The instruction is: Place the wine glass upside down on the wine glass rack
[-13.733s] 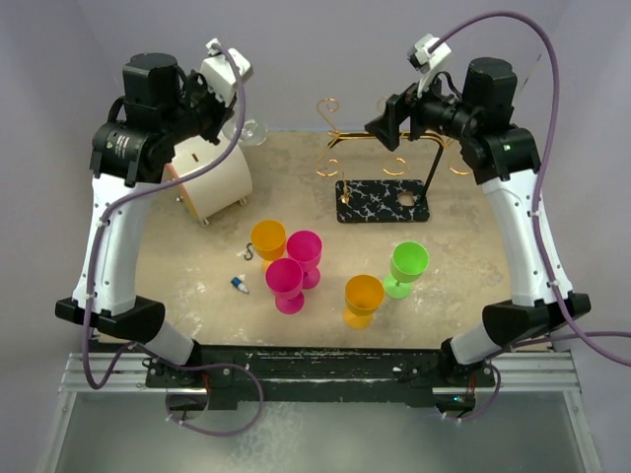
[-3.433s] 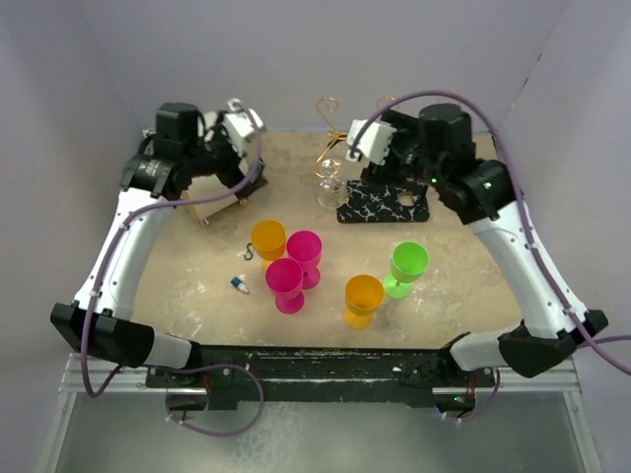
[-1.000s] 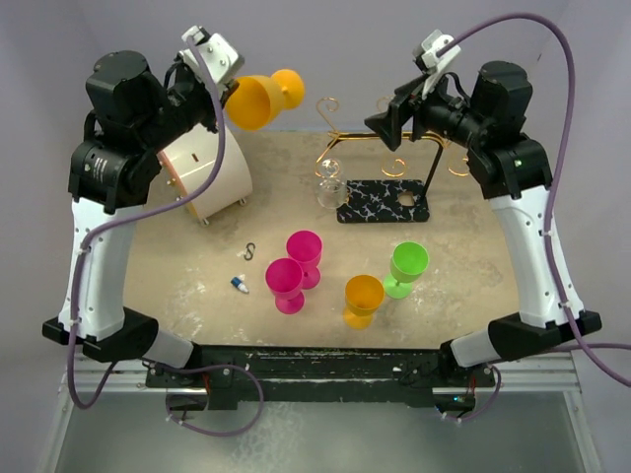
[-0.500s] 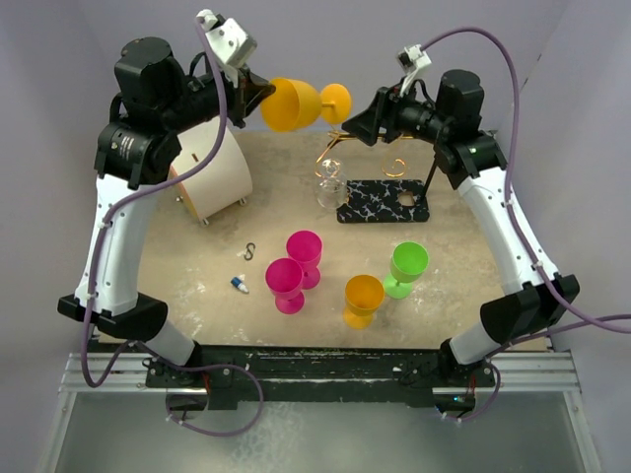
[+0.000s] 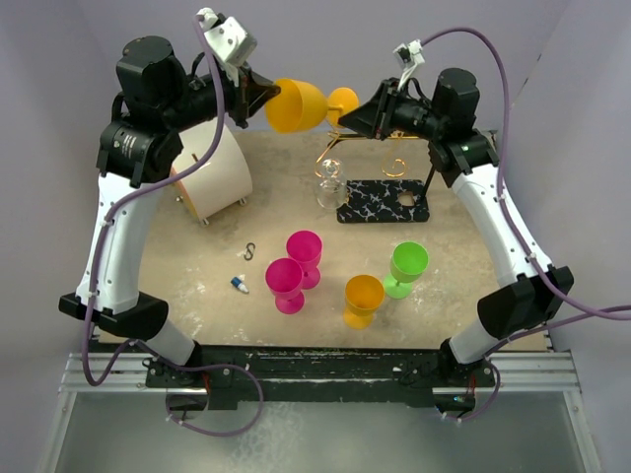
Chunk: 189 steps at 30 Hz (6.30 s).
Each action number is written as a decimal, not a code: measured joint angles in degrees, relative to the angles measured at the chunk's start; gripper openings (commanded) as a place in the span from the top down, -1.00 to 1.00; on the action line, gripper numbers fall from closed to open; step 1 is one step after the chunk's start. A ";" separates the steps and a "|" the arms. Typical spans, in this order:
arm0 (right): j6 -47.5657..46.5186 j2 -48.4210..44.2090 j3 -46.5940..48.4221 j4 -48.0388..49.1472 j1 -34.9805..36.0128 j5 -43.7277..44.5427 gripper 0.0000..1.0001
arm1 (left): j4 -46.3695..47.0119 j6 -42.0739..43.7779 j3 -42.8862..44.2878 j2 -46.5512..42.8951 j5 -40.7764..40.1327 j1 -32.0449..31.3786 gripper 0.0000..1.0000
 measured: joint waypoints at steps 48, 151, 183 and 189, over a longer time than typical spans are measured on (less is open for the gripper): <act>-47.41 7.48 25.42 -16.11 11.47 70.03 1.00 | -2.51 -0.04 -10.34 -9.42 -18.34 12.94 -0.98; -105.70 20.72 8.96 1.29 13.79 51.39 1.00 | -0.94 -0.02 -16.24 -15.54 -15.91 13.33 -0.99; -106.97 30.45 19.87 2.73 14.60 54.51 1.00 | -0.94 0.46 -16.35 -15.69 -16.57 13.64 -0.99; -106.86 30.97 20.24 2.29 14.49 54.73 1.00 | -0.94 0.46 -16.35 -15.69 -16.57 13.64 -0.99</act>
